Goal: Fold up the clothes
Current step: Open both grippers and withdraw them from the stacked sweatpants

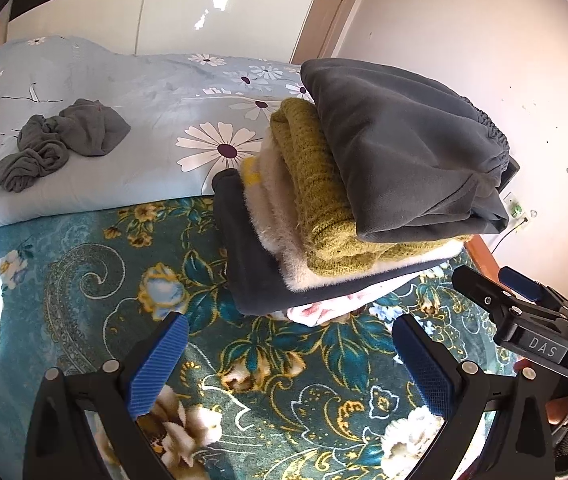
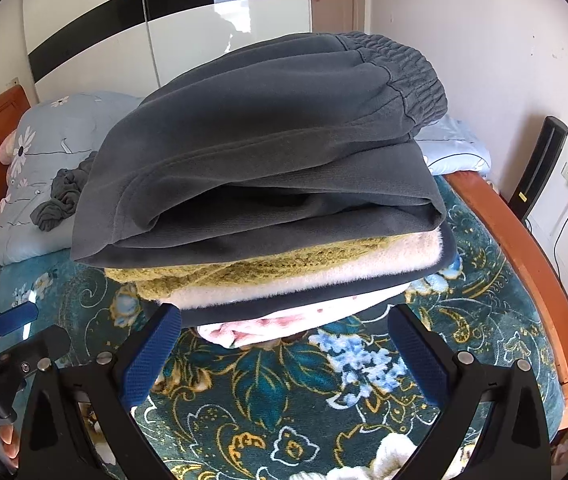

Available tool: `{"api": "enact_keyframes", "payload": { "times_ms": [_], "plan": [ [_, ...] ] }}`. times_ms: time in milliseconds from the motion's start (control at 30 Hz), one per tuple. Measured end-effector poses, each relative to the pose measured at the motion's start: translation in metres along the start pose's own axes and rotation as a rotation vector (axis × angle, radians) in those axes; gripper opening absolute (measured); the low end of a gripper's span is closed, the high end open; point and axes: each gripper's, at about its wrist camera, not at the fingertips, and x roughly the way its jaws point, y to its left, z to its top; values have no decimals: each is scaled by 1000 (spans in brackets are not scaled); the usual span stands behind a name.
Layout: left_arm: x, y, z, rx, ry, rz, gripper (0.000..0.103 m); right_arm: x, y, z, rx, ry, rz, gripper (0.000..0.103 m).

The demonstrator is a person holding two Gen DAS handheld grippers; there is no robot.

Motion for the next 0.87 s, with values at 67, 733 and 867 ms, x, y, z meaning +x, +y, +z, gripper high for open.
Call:
{"api": "enact_keyframes", "payload": {
  "times_ms": [67,733,867],
  "plan": [
    [1,1,0,-7,7,-4,103,0,0,0,-5,-1,-7,103],
    [4,-6,-9,74,-13,78,103,8,1,-5,-10,22,-19,103],
    [4,-7,-9,77,-8,82,103,8,2,-7,-13,25,-17,103]
  ]
}}
